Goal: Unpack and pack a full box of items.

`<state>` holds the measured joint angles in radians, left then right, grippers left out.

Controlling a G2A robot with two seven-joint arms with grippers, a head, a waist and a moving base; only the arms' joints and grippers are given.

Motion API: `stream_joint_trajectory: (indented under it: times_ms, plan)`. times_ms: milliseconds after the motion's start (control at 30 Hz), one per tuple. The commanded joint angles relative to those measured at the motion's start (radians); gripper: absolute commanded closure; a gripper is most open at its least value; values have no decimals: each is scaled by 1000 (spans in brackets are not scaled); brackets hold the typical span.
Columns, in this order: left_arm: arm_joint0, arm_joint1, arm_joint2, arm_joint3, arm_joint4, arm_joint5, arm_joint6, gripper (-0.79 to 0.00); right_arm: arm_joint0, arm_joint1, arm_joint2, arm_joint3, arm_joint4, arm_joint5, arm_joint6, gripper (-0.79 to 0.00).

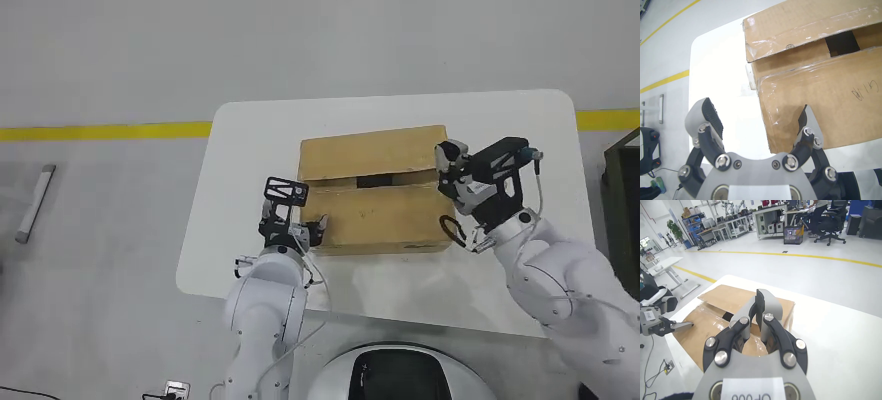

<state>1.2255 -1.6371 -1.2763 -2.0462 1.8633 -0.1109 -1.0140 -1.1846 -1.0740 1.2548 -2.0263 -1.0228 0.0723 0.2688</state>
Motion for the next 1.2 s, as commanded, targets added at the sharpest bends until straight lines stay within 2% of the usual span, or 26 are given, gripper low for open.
stream_joint_trajectory:
  times_ms: [0, 133, 300, 567, 767, 967, 1167]
  plan:
    - [-1, 1, 0, -1, 1, 3, -4, -785, 41, -8, -53, 46, -49, 14, 2, 0]
    - [0, 3, 1, -8, 7, -1, -3, -785, 99, -27, -132, 126, -73, 47, 23, 0]
    - [3, 4, -1, -9, 6, 6, -9, -785, 122, -41, -170, 162, -89, 63, 59, 0]
    - [-4, 8, 3, -7, 33, 11, 0, -785, 125, -53, -179, 188, -110, 63, 76, 0]
    - [-28, 9, -16, -52, 36, 28, -2, -785, 119, -61, -172, 188, -109, 59, 75, 0]
    - [-56, 8, -43, -92, 87, 125, 19, -785, 110, -68, -165, 192, -110, 50, 73, 0]
    - [-56, 8, -43, -92, 87, 125, 19, -785, 98, -73, -148, 185, -106, 44, 73, 0]
